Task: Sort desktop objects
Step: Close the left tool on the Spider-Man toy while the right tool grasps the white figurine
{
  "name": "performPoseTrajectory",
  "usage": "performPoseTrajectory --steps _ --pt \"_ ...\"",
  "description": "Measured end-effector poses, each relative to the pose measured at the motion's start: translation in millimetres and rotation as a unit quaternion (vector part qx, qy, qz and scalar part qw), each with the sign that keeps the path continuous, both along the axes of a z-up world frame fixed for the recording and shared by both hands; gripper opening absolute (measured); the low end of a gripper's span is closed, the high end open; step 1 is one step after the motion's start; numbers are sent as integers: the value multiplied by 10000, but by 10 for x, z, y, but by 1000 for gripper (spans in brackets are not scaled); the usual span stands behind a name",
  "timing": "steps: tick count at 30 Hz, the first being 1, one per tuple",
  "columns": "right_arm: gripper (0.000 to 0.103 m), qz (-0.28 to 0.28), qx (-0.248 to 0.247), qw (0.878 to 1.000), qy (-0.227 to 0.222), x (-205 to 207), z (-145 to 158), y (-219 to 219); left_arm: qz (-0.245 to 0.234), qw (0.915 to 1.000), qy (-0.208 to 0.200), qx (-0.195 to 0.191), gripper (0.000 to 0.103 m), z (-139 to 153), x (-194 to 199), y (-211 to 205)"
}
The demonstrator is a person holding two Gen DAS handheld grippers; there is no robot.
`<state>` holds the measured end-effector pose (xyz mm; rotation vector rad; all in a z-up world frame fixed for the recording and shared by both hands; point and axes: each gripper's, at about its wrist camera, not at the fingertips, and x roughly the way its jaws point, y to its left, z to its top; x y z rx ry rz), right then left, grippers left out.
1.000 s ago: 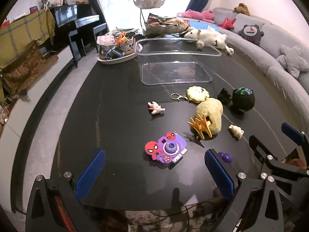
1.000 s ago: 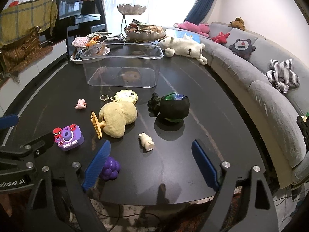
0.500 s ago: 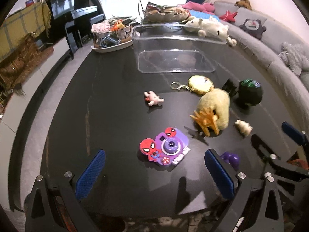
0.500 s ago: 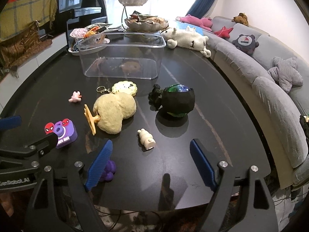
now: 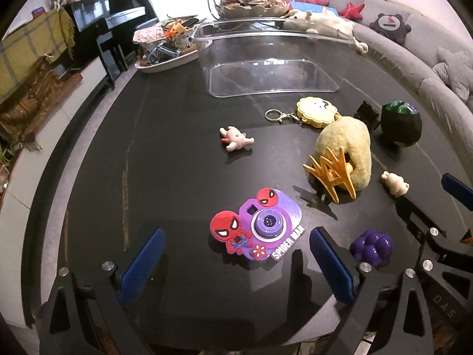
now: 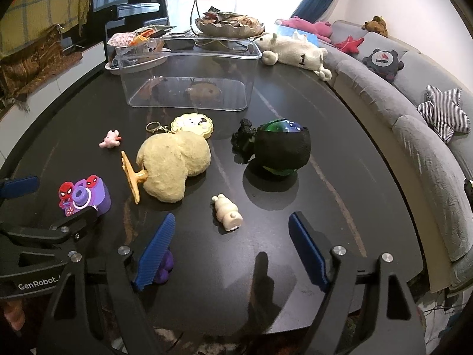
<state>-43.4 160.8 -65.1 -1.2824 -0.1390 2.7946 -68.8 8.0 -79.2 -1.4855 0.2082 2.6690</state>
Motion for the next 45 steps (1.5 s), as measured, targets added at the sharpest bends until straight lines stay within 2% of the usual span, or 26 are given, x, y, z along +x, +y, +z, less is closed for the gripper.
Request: performPoseTrajectory --steps 6,14,21,24,28,32,41,45 --pt "78 65 -12 10000 -47 -37 -38 -11 -20 10000 -11 -51 95 -59 -30 27" --pt "77 137 -16 9999 -89 -68 -79 -31 27 9997 -201 146 87 -131 -81 -7" --pt "77 142 -5 9998 -122 -99 -100 -35 57 9986 -371 360 87 -194 -130 -38" --pt "76 152 -14 9998 -120 -109 -103 -36 94 9986 -329 399 82 -187 -133 -53" --pt "75 138 -15 9998 -142 -130 -117 -23 32 9989 -234 403 64 -171 -118 -25" --pt "73 135 -70 9998 -130 -138 -114 -7 11 9989 -208 413 64 -170 -97 -19" --pt "58 143 -109 9996 -233 -209 -204 11 25 9989 -228 410 64 -150 -101 -9" --pt "43 213 -150 9993 -274 -241 -243 0 5 9988 -250 423 64 -157 -123 -29"
